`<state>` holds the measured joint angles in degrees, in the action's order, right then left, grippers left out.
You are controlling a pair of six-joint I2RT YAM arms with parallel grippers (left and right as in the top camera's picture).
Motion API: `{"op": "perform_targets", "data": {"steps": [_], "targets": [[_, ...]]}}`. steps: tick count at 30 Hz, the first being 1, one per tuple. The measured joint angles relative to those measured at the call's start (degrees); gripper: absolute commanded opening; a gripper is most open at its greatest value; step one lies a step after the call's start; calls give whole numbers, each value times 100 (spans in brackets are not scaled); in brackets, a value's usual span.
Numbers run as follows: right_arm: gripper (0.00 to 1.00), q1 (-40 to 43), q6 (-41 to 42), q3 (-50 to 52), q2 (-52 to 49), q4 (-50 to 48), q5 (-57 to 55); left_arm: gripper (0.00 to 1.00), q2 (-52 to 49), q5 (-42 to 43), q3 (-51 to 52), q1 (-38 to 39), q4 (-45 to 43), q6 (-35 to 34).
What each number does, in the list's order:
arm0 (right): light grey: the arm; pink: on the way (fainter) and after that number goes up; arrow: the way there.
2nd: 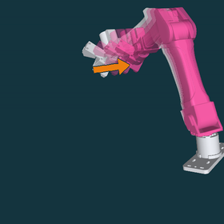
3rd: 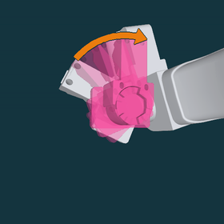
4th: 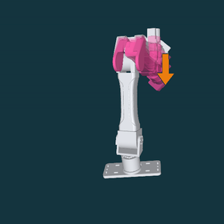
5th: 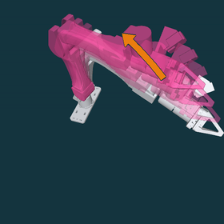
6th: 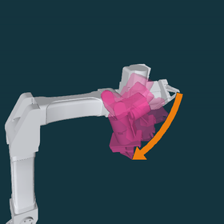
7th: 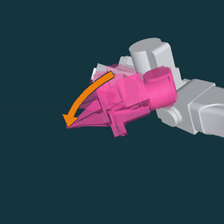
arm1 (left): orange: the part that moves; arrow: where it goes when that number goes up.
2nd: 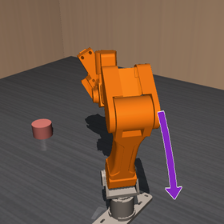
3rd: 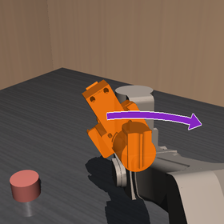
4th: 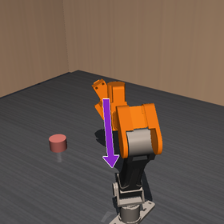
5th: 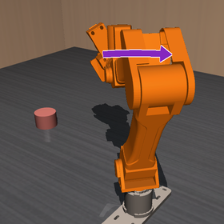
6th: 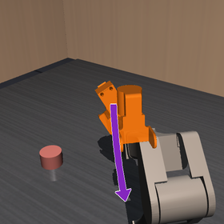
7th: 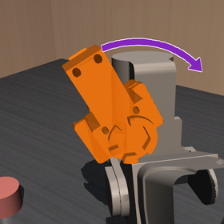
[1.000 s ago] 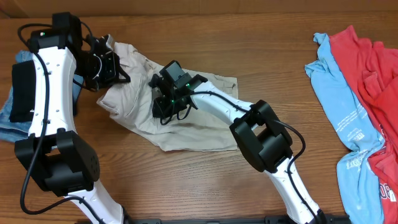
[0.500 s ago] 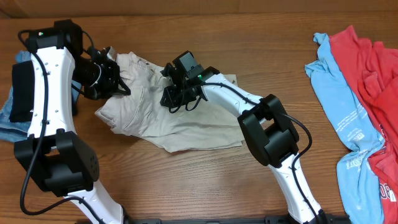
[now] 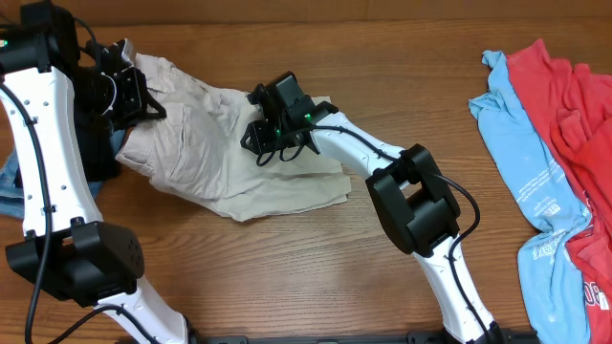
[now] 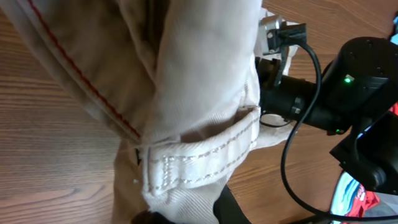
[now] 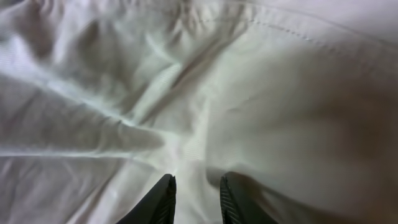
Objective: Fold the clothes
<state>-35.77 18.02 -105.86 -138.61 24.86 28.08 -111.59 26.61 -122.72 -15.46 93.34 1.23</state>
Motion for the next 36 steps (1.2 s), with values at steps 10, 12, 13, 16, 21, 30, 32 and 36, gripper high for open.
{"op": "perform_targets", "data": {"steps": [10, 12, 13, 16, 21, 30, 32, 36], "targets": [[37, 739, -214, -599, 103, 2009, -243, 4, 0, -385, 0, 214, -109, -24], [37, 1340, -249, -693, 354, 2623, -485, 4, 0, -619, 0, 391, -271, -149], [37, 1587, -271, -761, 437, 3053, -540, 4, 0, -748, 4, 498, -343, -223], [38, 2181, -435, -772, 573, 3775, -647, 4, -9, -1134, 39, 896, -577, -433], [39, 2516, -820, -772, 577, 4321, -772, 4, -317, -1508, 46, 1451, -664, -691], [39, 2337, -1049, -769, 577, 4594, -798, 4, -1331, -1869, 50, 1991, -866, -885], [39, 2341, -1086, -769, 577, 4675, -800, 4, -1405, -1878, 50, 2107, -951, -1001], [39, 2341, -1147, -769, 577, 4798, -863, 4, -1419, -1814, 50, 2374, -1113, -1307]]}}
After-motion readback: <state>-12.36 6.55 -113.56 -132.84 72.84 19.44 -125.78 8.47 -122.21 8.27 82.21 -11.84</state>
